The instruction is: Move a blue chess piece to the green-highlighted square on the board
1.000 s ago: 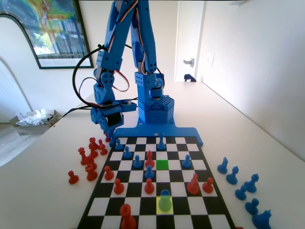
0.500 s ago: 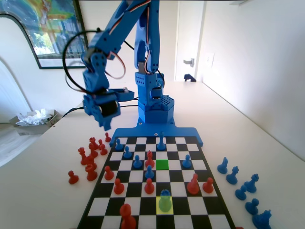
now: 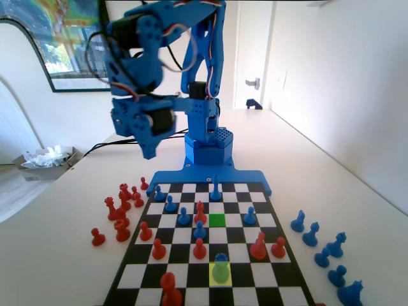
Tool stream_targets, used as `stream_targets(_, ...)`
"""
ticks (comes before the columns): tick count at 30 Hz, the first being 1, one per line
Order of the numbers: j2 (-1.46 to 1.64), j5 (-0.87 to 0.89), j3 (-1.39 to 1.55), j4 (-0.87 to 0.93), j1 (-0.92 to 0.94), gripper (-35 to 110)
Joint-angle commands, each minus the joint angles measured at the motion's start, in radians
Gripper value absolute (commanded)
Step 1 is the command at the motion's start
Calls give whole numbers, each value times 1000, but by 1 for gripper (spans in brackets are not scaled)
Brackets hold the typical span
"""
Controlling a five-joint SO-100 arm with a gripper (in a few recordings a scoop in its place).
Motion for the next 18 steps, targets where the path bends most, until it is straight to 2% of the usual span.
stream_targets(1,77,-17,-60,-9,-72,1)
stream_targets(5,86,-29,-69,-14,-164,1)
stream_targets(12,58,-86,-198,181,-327,1)
stream_targets(18,-57,-109,-341,259,-394,1)
